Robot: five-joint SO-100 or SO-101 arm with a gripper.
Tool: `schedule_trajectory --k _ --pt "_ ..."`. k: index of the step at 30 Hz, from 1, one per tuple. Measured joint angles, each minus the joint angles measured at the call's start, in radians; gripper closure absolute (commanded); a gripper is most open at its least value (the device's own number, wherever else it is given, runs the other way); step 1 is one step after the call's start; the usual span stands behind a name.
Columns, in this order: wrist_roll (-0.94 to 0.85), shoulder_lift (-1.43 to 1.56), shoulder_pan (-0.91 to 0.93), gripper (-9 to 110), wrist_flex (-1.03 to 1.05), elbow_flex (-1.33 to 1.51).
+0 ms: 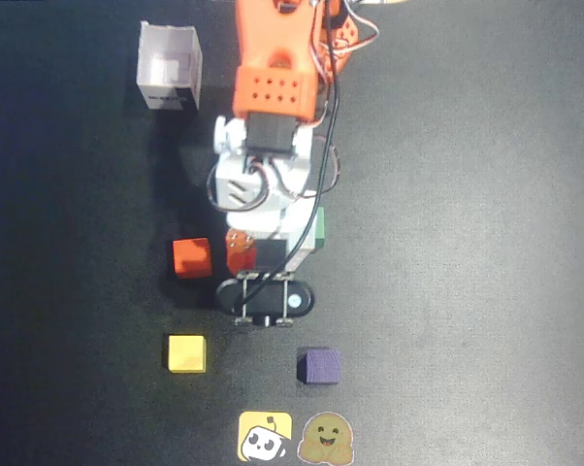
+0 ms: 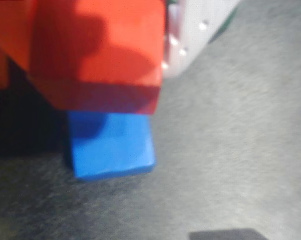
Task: Put the red cube on top of the blue cube.
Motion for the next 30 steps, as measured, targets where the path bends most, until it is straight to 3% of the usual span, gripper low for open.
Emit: schedule_trajectory --k 30 --pt "0.018 -0.216 -0.011 96 -0.038 -0.138"
